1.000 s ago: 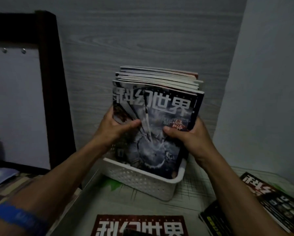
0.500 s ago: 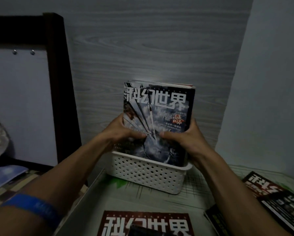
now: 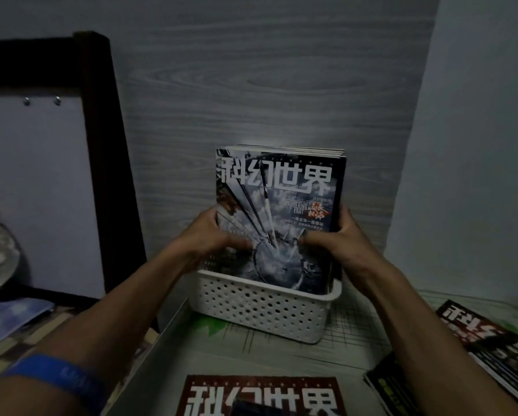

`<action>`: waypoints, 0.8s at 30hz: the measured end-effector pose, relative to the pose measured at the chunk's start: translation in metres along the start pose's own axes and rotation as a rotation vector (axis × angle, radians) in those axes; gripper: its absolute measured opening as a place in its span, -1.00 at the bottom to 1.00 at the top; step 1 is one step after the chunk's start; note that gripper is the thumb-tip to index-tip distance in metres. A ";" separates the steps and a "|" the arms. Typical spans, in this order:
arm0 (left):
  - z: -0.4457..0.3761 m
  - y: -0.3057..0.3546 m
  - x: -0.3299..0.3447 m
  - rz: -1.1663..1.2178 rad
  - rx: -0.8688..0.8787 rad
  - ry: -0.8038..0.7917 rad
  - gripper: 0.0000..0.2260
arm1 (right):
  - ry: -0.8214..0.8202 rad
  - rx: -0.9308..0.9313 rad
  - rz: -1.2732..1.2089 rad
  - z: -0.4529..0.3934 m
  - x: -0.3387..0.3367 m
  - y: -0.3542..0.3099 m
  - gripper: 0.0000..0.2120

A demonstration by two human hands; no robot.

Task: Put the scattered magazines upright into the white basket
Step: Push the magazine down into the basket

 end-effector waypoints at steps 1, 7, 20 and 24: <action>0.000 0.000 0.000 0.012 -0.002 -0.004 -0.59 | -0.014 -0.011 0.056 0.000 0.000 -0.001 -0.08; -0.002 0.000 0.003 -0.007 -0.012 -0.034 -0.63 | -0.090 -0.059 0.424 0.007 0.013 -0.009 0.17; -0.002 -0.002 0.003 -0.066 -0.012 0.000 -0.70 | 0.321 -0.242 0.462 0.018 -0.002 -0.002 -0.15; 0.001 0.000 0.001 -0.079 0.024 0.033 -0.71 | 0.484 -0.178 0.606 0.013 -0.012 0.003 -0.07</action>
Point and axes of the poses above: each hand's wrist, its own z-axis away from the middle knuckle, its own x-axis out of the palm, y = z × x, the point moved 9 cm from there along -z, towards the middle knuckle, and after that the axes turned 13 degrees about x, right-handed, at the moved point
